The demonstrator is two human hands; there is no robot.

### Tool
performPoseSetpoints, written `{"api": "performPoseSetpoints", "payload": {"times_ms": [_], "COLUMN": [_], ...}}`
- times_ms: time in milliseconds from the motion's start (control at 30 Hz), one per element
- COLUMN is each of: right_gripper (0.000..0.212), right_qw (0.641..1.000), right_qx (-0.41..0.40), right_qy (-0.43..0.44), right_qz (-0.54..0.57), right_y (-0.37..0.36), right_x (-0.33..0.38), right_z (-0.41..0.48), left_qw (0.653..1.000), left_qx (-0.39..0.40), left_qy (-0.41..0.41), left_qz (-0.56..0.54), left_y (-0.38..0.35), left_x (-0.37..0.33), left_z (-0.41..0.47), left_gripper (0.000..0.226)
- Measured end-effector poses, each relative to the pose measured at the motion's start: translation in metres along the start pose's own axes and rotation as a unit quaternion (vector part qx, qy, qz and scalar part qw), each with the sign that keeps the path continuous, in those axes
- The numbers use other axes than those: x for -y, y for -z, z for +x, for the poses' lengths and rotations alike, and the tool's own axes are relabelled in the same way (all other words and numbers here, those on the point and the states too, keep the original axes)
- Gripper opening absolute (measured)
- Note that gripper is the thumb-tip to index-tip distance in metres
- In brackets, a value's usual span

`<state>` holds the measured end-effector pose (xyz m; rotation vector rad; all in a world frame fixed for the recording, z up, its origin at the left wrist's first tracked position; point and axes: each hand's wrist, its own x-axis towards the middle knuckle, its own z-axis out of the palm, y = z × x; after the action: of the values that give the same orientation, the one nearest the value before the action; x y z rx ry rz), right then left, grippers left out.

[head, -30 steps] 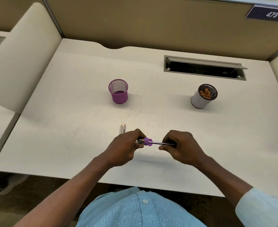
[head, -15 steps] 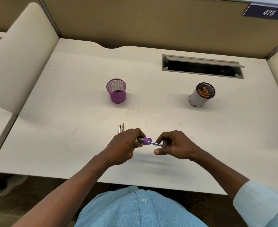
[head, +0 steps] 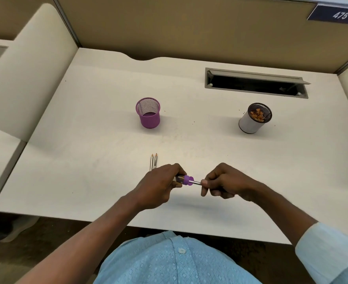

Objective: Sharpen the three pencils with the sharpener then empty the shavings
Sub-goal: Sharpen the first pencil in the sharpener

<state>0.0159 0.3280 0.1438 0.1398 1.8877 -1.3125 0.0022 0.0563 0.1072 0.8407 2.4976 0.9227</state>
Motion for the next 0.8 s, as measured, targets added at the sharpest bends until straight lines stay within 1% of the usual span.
{"api": "performPoseSetpoints", "payload": {"times_ms": [33,100,133,200,267,300,333,367,400,433,467,500,533,567,600,633,700,800], "right_gripper": [0.027,0.019,0.020,0.027,0.027,0.024,0.022,0.022,0.024,0.027,0.030,0.030,0.029,0.029,0.031,0.036,0.043,0.042], "right_qw": [1.000,0.998,0.992,0.968,0.934,0.910,0.875,0.839,0.812,0.797,0.801,0.825,0.871,0.924,0.965,0.988,1.000,0.995], "right_qx": [0.002,-0.030,-0.060,-0.145,-0.217,-0.250,-0.289,-0.320,-0.337,-0.344,-0.341,-0.322,-0.278,-0.208,-0.136,-0.078,0.000,0.076], "right_qy": [0.004,0.031,0.053,0.114,0.199,0.245,0.283,0.307,0.316,0.317,0.309,0.289,0.254,0.205,0.150,0.099,0.029,-0.018], "right_qz": [-0.009,-0.056,-0.095,-0.173,-0.201,-0.222,-0.264,-0.316,-0.358,-0.381,-0.383,-0.364,-0.316,-0.245,-0.165,-0.093,0.000,0.056], "right_y": [0.000,-0.006,-0.009,-0.011,-0.012,-0.014,-0.017,-0.019,-0.021,-0.021,-0.022,-0.021,-0.019,-0.016,-0.013,-0.011,-0.009,-0.003], "right_x": [0.000,-0.004,-0.007,-0.015,-0.023,-0.027,-0.029,-0.029,-0.031,-0.032,-0.031,-0.029,-0.025,-0.022,-0.017,-0.013,-0.008,-0.007], "right_z": [-0.001,0.000,0.001,0.005,0.007,0.008,0.009,0.009,0.009,0.009,0.008,0.007,0.006,0.006,0.004,0.002,-0.002,-0.004], "left_qw": [1.000,1.000,1.000,1.000,1.000,1.000,1.000,0.999,0.999,0.999,0.999,0.999,0.999,0.999,0.999,0.999,0.999,0.998], "left_qx": [-0.005,-0.008,-0.008,-0.008,-0.009,-0.012,-0.014,-0.016,-0.018,-0.020,-0.022,-0.023,-0.025,-0.028,-0.031,-0.037,-0.047,-0.049], "left_qy": [0.000,0.007,0.008,0.010,0.017,0.021,0.025,0.029,0.031,0.030,0.027,0.023,0.018,0.012,0.004,-0.003,-0.015,-0.032], "left_qz": [0.001,0.004,0.006,0.009,0.007,0.003,-0.004,-0.012,-0.018,-0.021,-0.021,-0.021,-0.021,-0.019,-0.014,-0.010,-0.002,0.000], "left_y": [-0.001,0.000,0.000,0.002,0.004,0.004,0.005,0.005,0.005,0.005,0.006,0.007,0.007,0.007,0.006,0.005,0.005,0.004], "left_x": [0.000,0.000,0.000,0.000,-0.002,-0.003,-0.003,-0.003,-0.004,-0.004,-0.005,-0.005,-0.005,-0.005,-0.005,-0.005,-0.006,-0.007], "left_z": [0.000,-0.001,-0.001,0.000,-0.001,0.000,0.000,0.001,0.001,0.001,0.001,0.000,-0.001,-0.003,-0.004,-0.005,-0.006,-0.006], "left_gripper": [0.035,0.035,0.034,0.030,0.025,0.024,0.024,0.024,0.023,0.024,0.025,0.027,0.030,0.033,0.036,0.040,0.044,0.041]}}
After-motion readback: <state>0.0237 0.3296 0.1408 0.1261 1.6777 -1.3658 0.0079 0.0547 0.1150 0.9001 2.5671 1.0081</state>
